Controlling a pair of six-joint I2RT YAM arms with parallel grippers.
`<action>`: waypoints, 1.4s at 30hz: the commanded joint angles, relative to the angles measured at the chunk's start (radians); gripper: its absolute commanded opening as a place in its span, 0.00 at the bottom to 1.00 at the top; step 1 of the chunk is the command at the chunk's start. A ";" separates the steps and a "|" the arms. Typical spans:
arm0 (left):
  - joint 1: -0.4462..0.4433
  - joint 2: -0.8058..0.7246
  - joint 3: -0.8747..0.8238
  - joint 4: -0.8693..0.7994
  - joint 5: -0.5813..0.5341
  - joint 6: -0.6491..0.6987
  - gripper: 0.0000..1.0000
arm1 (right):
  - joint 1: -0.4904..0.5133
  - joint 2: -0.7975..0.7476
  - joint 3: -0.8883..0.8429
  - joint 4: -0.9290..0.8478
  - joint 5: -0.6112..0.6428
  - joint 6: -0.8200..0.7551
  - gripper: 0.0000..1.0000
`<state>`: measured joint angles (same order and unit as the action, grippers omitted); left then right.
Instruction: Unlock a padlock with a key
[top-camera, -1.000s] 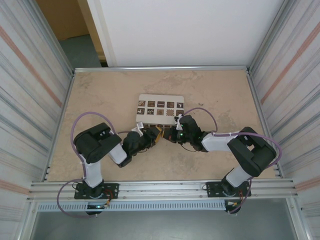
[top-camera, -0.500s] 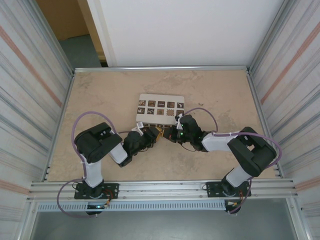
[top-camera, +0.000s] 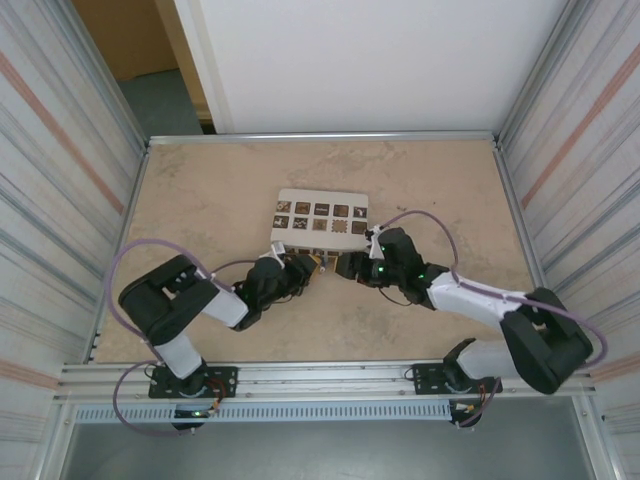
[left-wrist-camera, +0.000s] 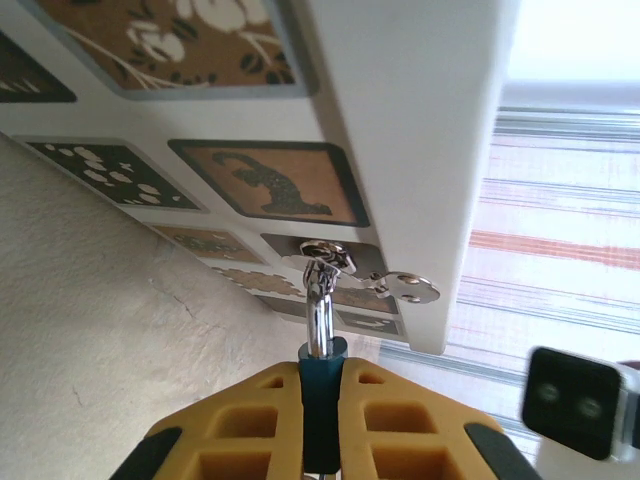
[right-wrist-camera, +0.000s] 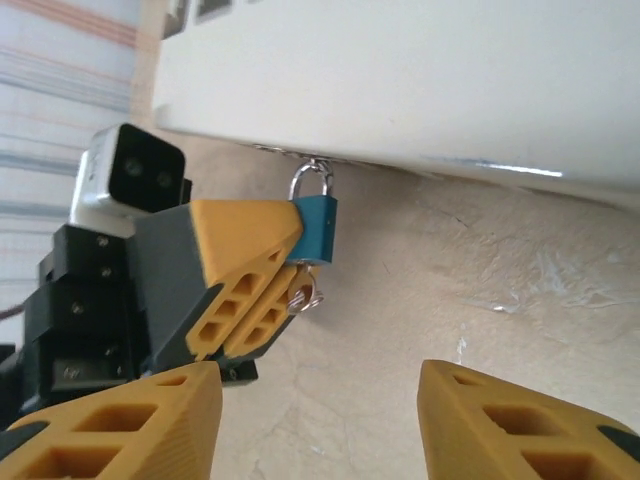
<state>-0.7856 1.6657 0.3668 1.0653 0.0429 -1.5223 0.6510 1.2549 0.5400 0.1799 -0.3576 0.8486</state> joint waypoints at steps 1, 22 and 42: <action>0.000 -0.095 0.052 -0.147 0.011 0.032 0.02 | 0.003 -0.095 0.047 -0.173 0.030 -0.225 0.60; -0.001 -0.233 0.184 -0.612 0.094 -0.119 0.00 | 0.267 -0.385 -0.018 -0.177 0.386 -1.216 0.72; 0.002 -0.218 0.220 -0.651 0.124 -0.136 0.00 | 0.414 -0.012 -0.024 0.104 0.673 -1.449 0.50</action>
<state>-0.7856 1.4734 0.5564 0.4065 0.1375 -1.6505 1.0550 1.2087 0.5030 0.2108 0.2855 -0.5671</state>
